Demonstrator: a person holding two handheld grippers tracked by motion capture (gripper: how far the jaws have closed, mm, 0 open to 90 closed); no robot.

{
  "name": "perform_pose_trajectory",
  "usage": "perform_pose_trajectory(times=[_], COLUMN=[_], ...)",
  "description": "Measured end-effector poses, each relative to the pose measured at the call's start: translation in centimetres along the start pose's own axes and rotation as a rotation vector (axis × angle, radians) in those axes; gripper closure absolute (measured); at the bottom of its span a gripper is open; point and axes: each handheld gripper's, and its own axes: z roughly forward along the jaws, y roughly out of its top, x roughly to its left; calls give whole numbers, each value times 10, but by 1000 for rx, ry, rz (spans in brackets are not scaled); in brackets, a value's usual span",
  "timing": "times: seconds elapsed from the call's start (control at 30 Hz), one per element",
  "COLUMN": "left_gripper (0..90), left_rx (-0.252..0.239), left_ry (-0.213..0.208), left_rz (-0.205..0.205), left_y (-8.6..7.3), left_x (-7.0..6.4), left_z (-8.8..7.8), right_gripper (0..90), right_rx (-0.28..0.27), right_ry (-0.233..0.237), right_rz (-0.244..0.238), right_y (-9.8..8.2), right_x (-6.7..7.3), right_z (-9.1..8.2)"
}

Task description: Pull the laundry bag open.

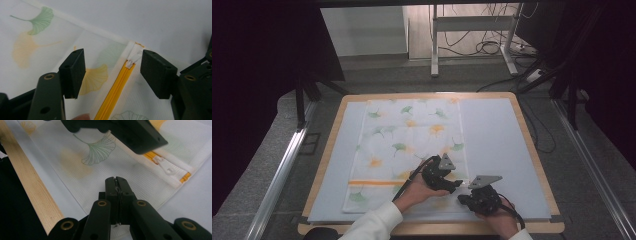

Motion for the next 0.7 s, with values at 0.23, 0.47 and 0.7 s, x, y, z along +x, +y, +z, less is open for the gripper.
perform_pose_trajectory(times=[0.23,0.47,0.7], left_gripper=[425,450,524], left_rx=[12,56,67], left_ry=[-27,-43,-53], left_rz=[10,50,56], left_y=[8,12,14], left_x=[-3,-5,-6], left_z=[8,15,23], right_gripper=[877,876,877], right_rx=[4,3,4], right_ry=[4,5,8], right_rz=[4,5,9], right_y=[0,0,0], right_x=[0,0,-1], right_z=[0,0,0])
